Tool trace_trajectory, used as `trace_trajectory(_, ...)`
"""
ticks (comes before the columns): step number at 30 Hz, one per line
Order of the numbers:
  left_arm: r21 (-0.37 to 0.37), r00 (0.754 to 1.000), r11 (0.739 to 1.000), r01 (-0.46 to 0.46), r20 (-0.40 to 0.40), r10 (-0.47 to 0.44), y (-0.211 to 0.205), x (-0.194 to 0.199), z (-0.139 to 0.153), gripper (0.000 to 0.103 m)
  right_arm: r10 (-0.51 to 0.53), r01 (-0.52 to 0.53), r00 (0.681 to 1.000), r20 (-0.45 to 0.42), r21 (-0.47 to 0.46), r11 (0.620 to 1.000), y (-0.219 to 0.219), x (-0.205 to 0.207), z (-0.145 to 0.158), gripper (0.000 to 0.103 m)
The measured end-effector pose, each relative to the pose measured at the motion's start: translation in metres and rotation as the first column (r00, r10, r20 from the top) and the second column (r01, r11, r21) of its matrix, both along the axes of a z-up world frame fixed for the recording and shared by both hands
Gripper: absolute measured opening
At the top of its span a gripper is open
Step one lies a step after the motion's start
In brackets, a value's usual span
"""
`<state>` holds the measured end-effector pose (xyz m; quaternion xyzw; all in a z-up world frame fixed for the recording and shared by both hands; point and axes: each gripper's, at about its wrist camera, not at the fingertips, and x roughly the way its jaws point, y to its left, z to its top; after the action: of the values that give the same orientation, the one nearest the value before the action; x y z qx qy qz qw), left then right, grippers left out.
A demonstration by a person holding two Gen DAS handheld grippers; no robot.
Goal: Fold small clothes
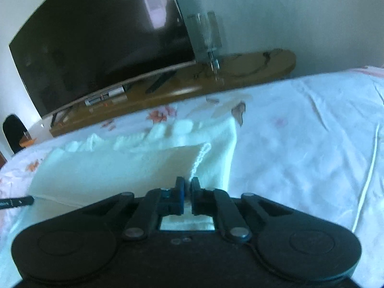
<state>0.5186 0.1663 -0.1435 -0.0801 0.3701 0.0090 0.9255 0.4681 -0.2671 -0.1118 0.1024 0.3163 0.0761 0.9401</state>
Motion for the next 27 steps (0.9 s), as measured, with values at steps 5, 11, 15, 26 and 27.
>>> trace_trajectory(5, -0.010, 1.000, 1.000, 0.011, 0.001, -0.011, 0.004, 0.000, -0.001, 0.021, -0.010, 0.010, 0.999, -0.038, -0.011, 1.000, -0.004, -0.001, -0.005, 0.006)
trace_trajectory(11, -0.014, 0.999, 0.999, 0.044, 0.006, -0.044, 0.017, -0.010, 0.006, 0.021, -0.049, 0.051, 0.997, -0.055, 0.027, 0.998, -0.009, -0.006, -0.014, 0.007)
trace_trajectory(15, -0.047, 0.987, 0.998, 0.048, 0.156, -0.041, 0.032, -0.019, 0.035, 0.021, -0.059, 0.060, 0.998, 0.037, -0.024, 0.998, -0.011, -0.019, 0.004, 0.020)
trace_trajectory(26, -0.070, 0.984, 0.985, 0.156, 0.098, -0.149, 0.003, 0.049, 0.000, 0.021, 0.047, -0.049, 0.999, -0.013, -0.208, 0.977, 0.020, 0.032, -0.022, 0.002)
trace_trajectory(27, -0.051, 0.984, 0.989, 0.141, 0.114, -0.134, 0.007, 0.046, 0.004, 0.021, 0.039, -0.042, 0.999, -0.017, -0.204, 0.978, 0.017, 0.031, -0.020, 0.002)
